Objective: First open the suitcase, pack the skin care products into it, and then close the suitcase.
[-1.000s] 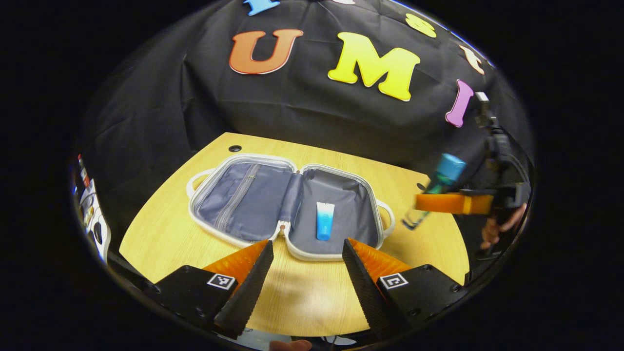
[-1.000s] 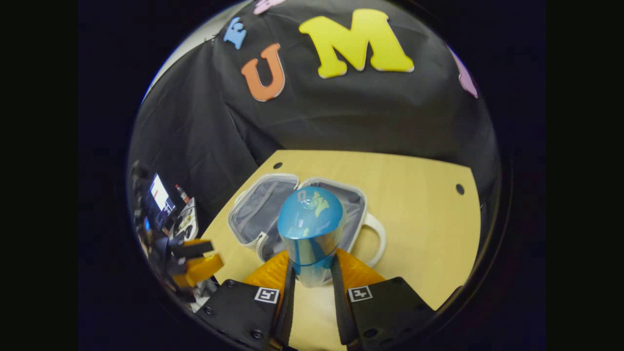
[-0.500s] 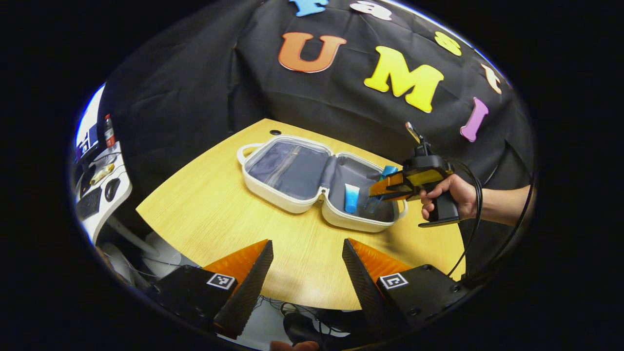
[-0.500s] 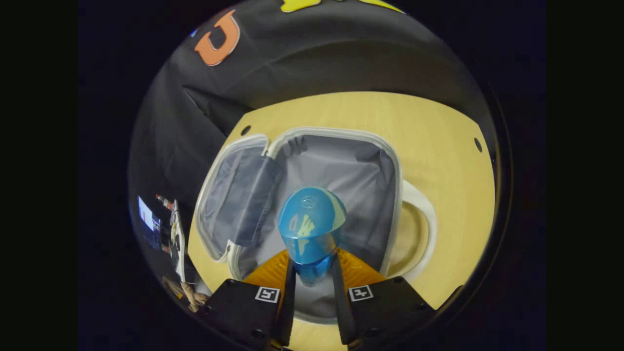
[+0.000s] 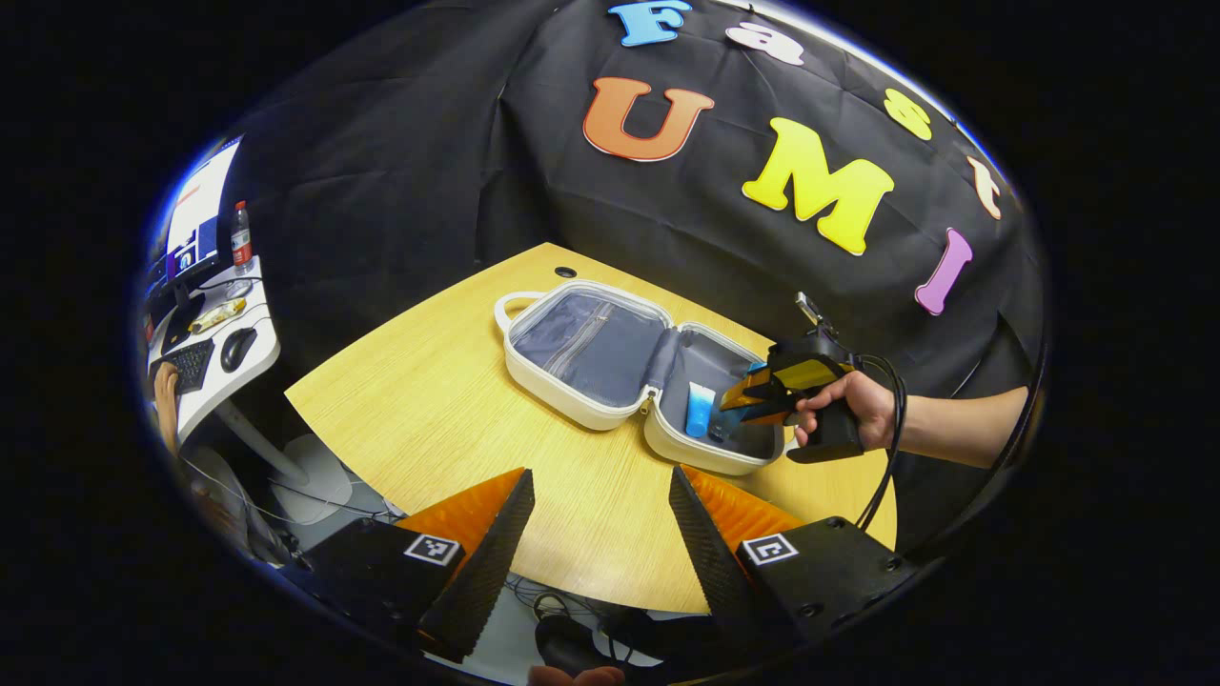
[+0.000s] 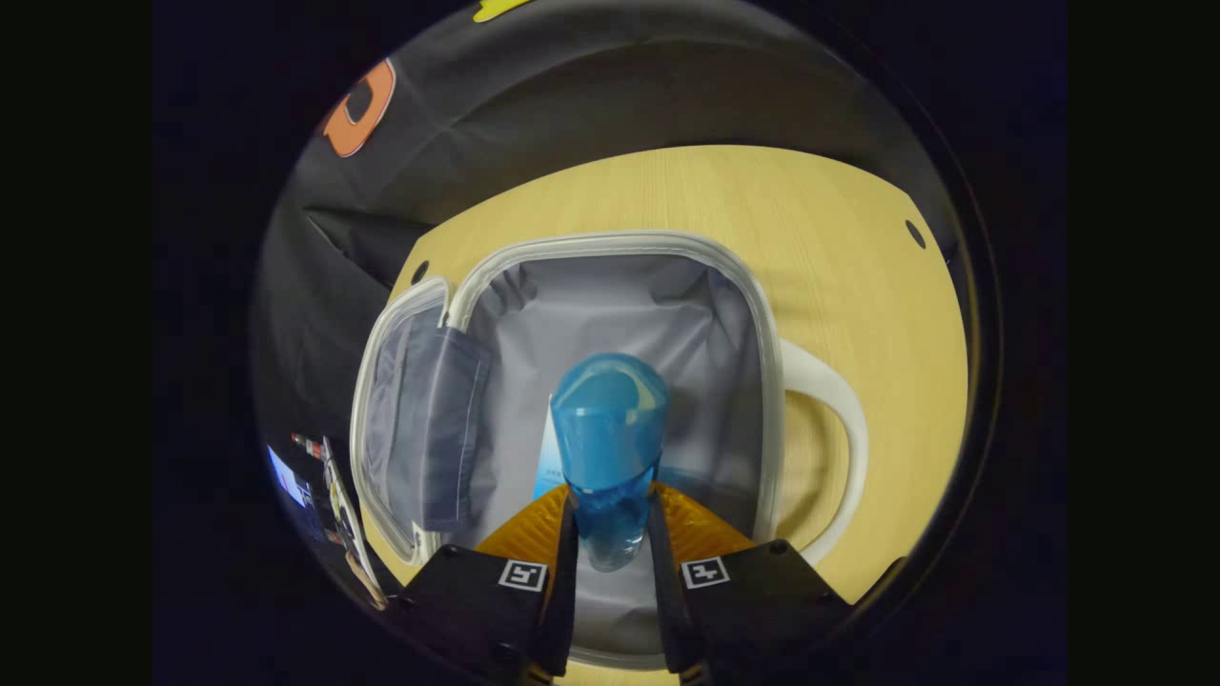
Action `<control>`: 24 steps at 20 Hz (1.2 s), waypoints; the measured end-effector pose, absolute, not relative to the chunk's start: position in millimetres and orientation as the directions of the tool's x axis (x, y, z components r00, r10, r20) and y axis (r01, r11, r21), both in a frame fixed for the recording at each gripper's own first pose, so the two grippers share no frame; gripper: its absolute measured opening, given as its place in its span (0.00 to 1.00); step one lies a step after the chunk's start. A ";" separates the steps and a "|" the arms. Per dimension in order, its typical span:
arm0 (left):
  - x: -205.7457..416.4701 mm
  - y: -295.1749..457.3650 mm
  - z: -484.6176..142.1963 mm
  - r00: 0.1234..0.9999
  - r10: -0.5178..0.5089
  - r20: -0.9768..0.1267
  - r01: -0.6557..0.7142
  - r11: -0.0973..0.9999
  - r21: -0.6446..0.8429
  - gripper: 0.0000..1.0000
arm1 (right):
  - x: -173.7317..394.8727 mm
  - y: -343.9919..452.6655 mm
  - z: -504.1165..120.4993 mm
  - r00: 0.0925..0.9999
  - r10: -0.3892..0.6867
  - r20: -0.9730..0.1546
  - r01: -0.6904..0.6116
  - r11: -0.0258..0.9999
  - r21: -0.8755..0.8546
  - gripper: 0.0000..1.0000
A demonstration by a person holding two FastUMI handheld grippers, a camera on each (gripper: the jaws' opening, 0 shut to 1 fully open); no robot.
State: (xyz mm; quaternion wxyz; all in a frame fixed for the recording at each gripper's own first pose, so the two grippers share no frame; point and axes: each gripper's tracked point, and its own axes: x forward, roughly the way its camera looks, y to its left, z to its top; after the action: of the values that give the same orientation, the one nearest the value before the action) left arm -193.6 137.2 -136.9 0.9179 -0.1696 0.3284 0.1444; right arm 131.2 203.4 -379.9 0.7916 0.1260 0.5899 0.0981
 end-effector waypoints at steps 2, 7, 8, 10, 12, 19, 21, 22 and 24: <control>-192.6 135.7 -133.5 0.745 0.159 -0.647 -0.378 0.901 -0.214 0.92 | 134.8 201.9 -385.4 0.287 0.272 -0.919 0.003 0.958 0.285 0.31; -196.0 136.5 -126.7 0.751 0.195 -0.630 -0.403 0.892 -0.204 0.92 | 134.3 196.9 -392.5 0.286 0.214 -0.934 0.028 0.973 0.231 0.31; -197.5 136.5 -126.7 0.751 0.203 -0.629 -0.413 0.887 -0.207 0.92 | 135.0 197.4 -392.8 0.288 0.210 -0.934 0.023 0.974 0.226 0.34; -201.5 137.1 -126.3 0.746 0.214 -0.631 -0.427 0.880 -0.206 0.92 | 133.1 196.0 -394.1 0.284 0.201 -0.938 0.013 0.977 0.213 0.36; -205.8 138.2 -125.4 0.738 0.225 -0.636 -0.433 0.881 -0.191 0.92 | 131.9 195.7 -395.2 0.281 0.186 -0.942 0.004 0.981 0.195 0.37; -207.2 146.7 -119.3 0.736 0.255 -0.627 -0.449 0.877 -0.171 0.92 | 129.8 195.8 -391.4 0.284 0.181 -0.942 -0.009 0.982 0.186 0.43; -204.7 153.4 -117.2 0.746 0.259 -0.614 -0.445 0.880 -0.169 0.92 | 129.5 193.1 -380.7 0.306 0.188 -0.933 -0.044 0.982 0.183 0.43; -202.0 159.0 -115.1 0.753 0.266 -0.602 -0.442 0.882 -0.163 0.92 | 129.0 193.3 -369.7 0.327 0.205 -0.922 -0.059 0.979 0.197 0.51; -191.9 172.7 -110.3 0.778 0.273 -0.566 -0.421 0.895 -0.147 0.92 | 124.2 188.3 -346.1 0.363 0.227 -0.904 -0.081 0.974 0.212 0.72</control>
State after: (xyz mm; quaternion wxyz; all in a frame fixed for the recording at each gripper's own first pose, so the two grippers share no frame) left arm -191.9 172.7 -110.3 0.9332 -0.1340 0.2768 0.1859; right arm 124.2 188.3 -346.1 0.8228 0.0658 0.5566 0.0935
